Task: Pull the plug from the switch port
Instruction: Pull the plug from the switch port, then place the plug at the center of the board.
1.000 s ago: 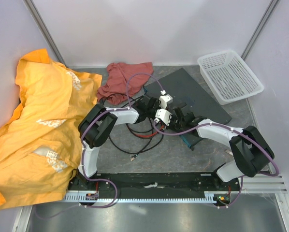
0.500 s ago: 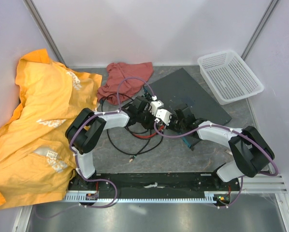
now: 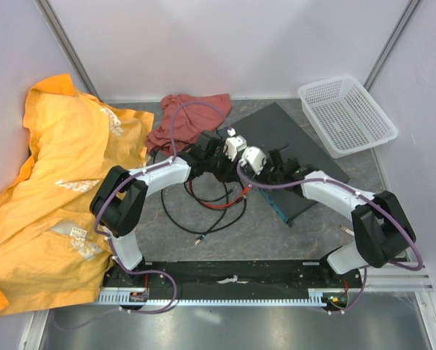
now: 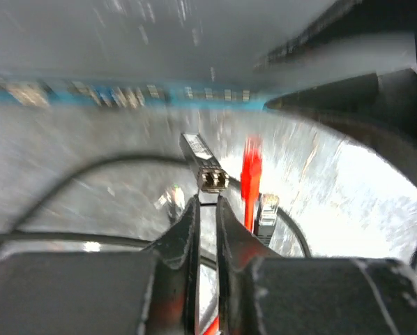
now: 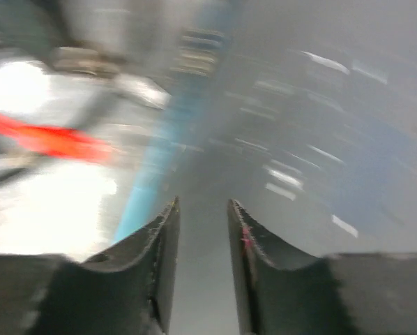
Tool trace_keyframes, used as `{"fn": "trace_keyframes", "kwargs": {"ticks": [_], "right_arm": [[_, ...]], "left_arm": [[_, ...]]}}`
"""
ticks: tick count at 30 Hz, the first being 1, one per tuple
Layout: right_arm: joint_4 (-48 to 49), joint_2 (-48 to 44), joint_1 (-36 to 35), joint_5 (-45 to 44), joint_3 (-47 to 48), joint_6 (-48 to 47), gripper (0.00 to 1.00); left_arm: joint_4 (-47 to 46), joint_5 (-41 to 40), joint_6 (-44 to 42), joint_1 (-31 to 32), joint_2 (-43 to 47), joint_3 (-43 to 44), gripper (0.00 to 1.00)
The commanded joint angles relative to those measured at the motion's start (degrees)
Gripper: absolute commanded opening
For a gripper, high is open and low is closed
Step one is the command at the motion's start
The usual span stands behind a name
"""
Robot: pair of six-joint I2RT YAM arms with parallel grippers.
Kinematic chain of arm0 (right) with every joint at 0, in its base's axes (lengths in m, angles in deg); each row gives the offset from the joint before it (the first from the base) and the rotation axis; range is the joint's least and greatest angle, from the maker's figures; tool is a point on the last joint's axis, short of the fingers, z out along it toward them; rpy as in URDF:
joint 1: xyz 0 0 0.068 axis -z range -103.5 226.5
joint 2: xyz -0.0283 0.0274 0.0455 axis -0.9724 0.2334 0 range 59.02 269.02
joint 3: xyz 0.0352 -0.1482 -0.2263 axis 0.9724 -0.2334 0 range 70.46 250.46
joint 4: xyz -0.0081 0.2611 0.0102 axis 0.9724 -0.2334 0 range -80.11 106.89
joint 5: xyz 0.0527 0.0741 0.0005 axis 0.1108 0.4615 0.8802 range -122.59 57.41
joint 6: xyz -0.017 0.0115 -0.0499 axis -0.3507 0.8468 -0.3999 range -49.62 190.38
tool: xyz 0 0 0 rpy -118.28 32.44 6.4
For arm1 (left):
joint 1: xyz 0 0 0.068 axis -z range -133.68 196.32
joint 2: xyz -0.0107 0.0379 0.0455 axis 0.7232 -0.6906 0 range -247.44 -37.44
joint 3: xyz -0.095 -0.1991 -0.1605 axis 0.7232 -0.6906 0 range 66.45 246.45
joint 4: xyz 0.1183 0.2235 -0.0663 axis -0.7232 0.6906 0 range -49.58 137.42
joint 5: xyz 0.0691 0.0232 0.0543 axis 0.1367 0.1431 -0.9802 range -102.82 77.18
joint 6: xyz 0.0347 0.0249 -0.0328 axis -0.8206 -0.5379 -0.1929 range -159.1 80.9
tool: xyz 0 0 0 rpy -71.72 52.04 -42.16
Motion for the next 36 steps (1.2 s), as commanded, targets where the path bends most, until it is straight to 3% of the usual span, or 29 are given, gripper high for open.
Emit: {"fn": "trace_keyframes", "kwargs": {"ticks": [1, 4, 8, 13, 14, 17, 20, 23, 28, 36], "right_arm": [[-10.62, -4.19, 7.07, -4.29, 8.57, 3.96, 0.46], [-13.53, -7.44, 9.53, -2.41, 10.59, 4.74, 0.53], [-15.47, -11.13, 17.24, -4.24, 12.7, 9.82, 0.54], [-16.17, -12.63, 29.2, -9.43, 19.28, 13.26, 0.52], [-16.18, -13.07, 34.71, -9.88, 22.17, 15.01, 0.52], [-17.92, -14.82, 43.6, -7.08, 26.48, 17.13, 0.51], [-21.88, -17.28, 47.93, -4.7, 28.08, 17.58, 0.5], [-24.61, -20.09, 48.91, -4.17, 26.6, 15.39, 0.5], [-29.44, -21.86, 48.56, -5.66, 25.98, 13.63, 0.5], [-32.69, -23.18, 46.1, -3.82, 23.95, 14.41, 0.5]], "left_arm": [[1.73, 5.39, 1.32, 0.42, 2.39, 6.68, 0.02], [1.91, 10.65, 4.31, 0.51, 1.95, 9.49, 0.01], [0.94, 17.25, 4.41, 2.61, -1.12, 14.05, 0.02], [-0.29, 18.31, 4.59, 9.38, -8.06, 23.02, 0.02], [-1.33, 17.62, 4.5, 12.17, -9.46, 25.91, 0.02], [-3.01, 15.34, 4.32, 17.8, -15.26, 32.32, 0.02], [-3.71, 12.26, 5.81, 22.82, -22.29, 39.61, 0.02], [-5.12, 9.45, 7.05, 27.05, -28.45, 44.46, 0.02], [-14.95, 4.43, 10.37, 31.53, -36.45, 49.75, 0.02], [-20.15, -1.99, 16.61, 31.63, -42.96, 51.07, 0.01]]}}
